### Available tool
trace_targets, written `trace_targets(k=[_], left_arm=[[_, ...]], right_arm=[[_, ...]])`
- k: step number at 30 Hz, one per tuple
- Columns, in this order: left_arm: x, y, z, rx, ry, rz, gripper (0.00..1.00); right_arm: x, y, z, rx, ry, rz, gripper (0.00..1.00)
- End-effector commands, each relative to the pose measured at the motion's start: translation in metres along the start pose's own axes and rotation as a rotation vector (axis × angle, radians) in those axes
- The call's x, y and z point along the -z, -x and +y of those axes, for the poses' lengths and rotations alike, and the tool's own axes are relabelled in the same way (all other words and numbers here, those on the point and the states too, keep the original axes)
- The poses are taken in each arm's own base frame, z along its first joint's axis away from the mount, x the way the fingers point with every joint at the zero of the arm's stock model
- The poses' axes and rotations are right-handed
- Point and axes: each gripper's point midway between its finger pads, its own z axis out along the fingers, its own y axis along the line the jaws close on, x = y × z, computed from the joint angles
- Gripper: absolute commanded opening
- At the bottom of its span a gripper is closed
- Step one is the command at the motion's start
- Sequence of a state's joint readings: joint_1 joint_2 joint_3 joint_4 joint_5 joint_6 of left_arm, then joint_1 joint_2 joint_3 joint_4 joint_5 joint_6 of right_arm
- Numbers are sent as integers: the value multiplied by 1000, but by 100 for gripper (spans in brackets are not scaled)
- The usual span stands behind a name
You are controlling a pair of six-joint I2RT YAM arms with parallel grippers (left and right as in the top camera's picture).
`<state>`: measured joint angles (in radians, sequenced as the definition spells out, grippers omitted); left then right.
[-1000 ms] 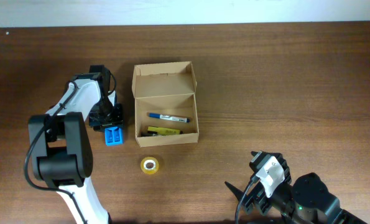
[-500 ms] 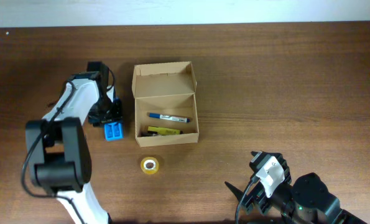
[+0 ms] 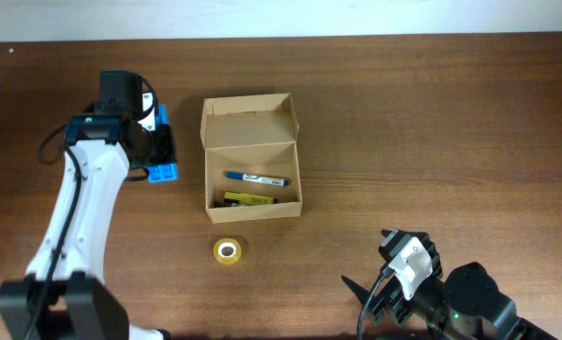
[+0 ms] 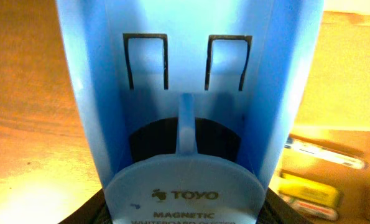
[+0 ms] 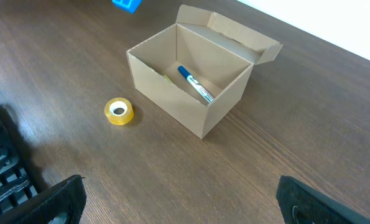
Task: Pack container
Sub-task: 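Lift the blue duster over the box and drop it inside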
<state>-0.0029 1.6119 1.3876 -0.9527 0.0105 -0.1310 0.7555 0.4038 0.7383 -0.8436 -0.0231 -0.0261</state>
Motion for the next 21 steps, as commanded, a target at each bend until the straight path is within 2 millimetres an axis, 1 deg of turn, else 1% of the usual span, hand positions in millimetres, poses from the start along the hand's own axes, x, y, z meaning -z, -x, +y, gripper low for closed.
trace_targets(k=[1,2,7,10,12,13,15,19,21], left_arm=[[29,5,-34,-119,-53,-81,44],[34,3,-53,-193,-74,-88,44],[40,-15,-109,-448,-137,-90,45],[40,-28,-135,-583,-165,-85,49],[37,-36,-147,-659,-178,-72,50],[31,-45,-156,-725,-177,-49,50],[22,-50,-156,-752,-138,-18,50],[3,-58,-147,-782,-49,48,50],[-6,-61,-146,-810,-39,77,50]], right_arm=[[1,2,-1,-7,-9,-9,99],[1,2,-1,-7,-9,-9,99],[1,2,-1,-7,-9,-9,99],[1,2,-1,-7,-9,-9,99],[1,2,-1,-7,-9,-9,99],[1,2,-1,-7,-9,-9,99],[1,2,-1,-7,-9,-9,99],[1,2,-1,-7,-9,-9,99],[1,1,-1,-7,-9,-8,99]])
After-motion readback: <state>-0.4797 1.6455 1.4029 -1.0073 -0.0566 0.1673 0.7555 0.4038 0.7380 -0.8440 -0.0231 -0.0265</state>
